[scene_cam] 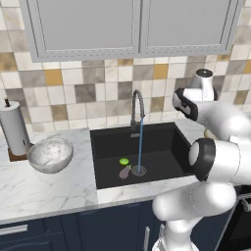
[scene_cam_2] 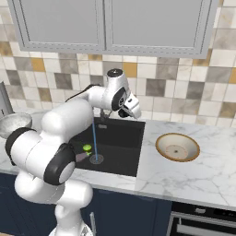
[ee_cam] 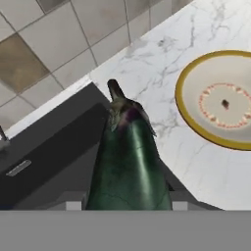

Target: Pick the eggplants from the sink and place them in one bowl. Place the kiwi in the other bowl. Then turn off the sink faucet.

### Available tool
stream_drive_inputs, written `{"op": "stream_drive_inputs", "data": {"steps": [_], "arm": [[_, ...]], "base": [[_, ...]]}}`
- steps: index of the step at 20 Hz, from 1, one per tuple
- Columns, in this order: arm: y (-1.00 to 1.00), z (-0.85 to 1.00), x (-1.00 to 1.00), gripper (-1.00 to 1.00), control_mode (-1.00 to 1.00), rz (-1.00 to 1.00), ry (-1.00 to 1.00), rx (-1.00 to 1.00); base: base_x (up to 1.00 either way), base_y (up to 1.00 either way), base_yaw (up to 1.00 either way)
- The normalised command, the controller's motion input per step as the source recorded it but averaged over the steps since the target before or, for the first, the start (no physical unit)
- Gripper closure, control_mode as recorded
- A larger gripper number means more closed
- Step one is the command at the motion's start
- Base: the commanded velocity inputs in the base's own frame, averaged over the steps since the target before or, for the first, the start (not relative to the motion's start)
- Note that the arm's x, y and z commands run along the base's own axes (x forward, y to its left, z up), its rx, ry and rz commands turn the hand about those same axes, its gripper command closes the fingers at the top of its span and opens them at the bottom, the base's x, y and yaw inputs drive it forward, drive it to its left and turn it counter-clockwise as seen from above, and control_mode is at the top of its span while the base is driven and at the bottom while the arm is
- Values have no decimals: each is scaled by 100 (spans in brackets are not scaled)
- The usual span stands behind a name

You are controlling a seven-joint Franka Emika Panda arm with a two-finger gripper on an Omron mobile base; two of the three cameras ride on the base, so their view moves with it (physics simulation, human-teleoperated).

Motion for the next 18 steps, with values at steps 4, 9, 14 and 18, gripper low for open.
{"op": "stream_drive_inputs", "data": {"steps": [4,9,14,18], "arm": [[-43,-17,-33,100,-100,-16,-1,0],[-35,-41,-15,100,-100,-10,-6,0],[-32,-38,0,100,-100,-6,-4,0],[-37,-10,0,100,-100,-5,0,0]], "base": [[0,0,0],[0,0,0],[0,0,0],[0,0,0]]}}
